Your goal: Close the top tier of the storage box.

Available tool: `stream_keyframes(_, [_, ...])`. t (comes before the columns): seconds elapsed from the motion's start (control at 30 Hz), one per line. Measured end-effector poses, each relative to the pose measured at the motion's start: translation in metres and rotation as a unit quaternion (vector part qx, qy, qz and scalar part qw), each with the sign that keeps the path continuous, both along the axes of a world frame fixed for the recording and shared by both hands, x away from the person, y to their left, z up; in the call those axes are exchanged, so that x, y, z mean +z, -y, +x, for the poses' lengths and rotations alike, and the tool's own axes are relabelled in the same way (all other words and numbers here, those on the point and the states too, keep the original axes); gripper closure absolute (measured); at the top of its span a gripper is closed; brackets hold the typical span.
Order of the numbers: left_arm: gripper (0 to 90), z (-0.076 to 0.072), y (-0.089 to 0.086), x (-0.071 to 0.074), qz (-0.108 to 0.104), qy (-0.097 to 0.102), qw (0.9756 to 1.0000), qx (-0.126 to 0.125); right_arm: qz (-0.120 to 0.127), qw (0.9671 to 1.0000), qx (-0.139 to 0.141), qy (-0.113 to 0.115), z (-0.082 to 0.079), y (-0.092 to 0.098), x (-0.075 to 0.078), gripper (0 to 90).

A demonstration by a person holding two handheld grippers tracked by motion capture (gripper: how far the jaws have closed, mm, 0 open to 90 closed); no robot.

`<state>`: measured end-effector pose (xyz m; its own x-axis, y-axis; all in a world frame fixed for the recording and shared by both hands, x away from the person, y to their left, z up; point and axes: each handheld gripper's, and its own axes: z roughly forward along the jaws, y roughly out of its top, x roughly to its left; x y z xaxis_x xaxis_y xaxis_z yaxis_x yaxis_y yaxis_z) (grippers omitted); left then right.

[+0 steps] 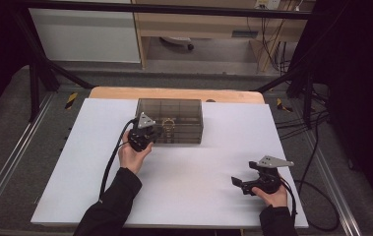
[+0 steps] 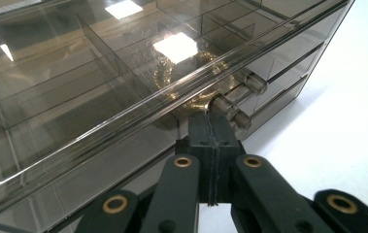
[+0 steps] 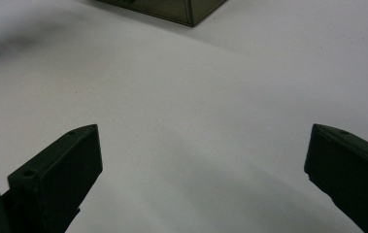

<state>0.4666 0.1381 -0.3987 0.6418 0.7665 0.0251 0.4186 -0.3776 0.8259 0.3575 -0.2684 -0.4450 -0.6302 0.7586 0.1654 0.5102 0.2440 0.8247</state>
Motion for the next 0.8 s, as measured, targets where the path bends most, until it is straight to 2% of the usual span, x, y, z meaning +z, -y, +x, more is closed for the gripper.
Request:
stream_keyframes(0.43, [89.3,-0.002,-0.002,0.001,0.006,-0.003,1.0,-0.001,0.0,1.0,0.0,0.001,0.0,0.0,0.0,0.9])
stream_keyframes(0.5, [89.3,-0.004,-0.004,0.003,0.01,-0.006,0.9999,-0.001,0.0,1.0,-0.001,0.0,0.0,0.001,0.0,0.9])
stream_keyframes(0.57, [88.9,-0.007,-0.006,0.004,0.005,-0.009,1.0,-0.002,0.0,1.0,0.0,0.001,0.0,0.001,0.0,0.9])
stream_keyframes(0.8, [81.2,-0.021,-0.012,0.009,0.003,-0.013,0.9998,-0.016,0.001,1.0,0.0,0.001,0.0,0.001,0.001,0.9])
